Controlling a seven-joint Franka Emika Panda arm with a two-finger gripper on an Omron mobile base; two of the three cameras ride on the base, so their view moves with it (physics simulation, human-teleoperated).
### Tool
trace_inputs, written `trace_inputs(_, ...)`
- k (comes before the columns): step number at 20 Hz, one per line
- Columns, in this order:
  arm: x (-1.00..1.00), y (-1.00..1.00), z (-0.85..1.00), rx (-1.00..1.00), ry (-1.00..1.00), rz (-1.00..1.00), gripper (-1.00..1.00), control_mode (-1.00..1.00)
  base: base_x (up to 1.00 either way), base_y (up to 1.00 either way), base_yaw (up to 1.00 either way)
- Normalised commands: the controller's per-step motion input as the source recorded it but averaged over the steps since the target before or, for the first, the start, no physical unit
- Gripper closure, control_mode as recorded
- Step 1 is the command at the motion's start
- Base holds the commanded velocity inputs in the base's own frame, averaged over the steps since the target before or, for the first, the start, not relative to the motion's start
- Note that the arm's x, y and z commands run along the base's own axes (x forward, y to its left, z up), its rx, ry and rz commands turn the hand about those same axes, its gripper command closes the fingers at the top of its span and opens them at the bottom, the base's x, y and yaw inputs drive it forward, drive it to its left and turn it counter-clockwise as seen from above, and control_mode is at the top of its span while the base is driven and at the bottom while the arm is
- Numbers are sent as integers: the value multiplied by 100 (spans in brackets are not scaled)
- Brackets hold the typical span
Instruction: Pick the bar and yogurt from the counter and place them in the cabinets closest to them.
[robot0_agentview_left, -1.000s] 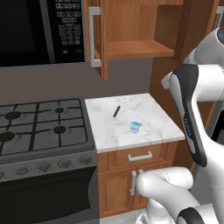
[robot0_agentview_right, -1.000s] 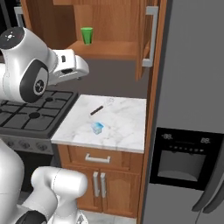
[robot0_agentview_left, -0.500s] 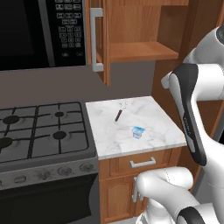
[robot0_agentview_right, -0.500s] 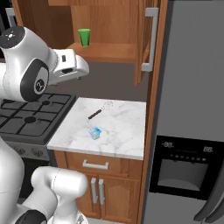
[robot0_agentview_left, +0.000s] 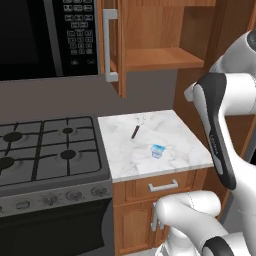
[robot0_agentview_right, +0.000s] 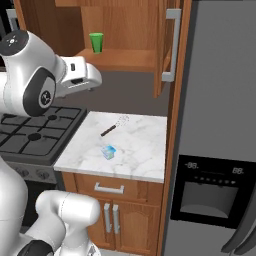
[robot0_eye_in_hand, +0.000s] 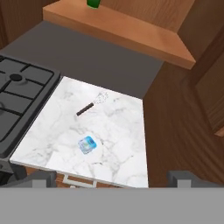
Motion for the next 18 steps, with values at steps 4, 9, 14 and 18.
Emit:
trace_inputs(4,0,0,-19,0,0,0,-100,-100,0,0,0)
trace_inputs(9,2,1,-20,0,0,0,-100,-100,0,0,0)
trace_inputs(14,1,0,-22,0,0,0,-100,-100,0,0,0)
trace_inputs(18,0,0,-23,0,1,1,-100,-100,0,0,0)
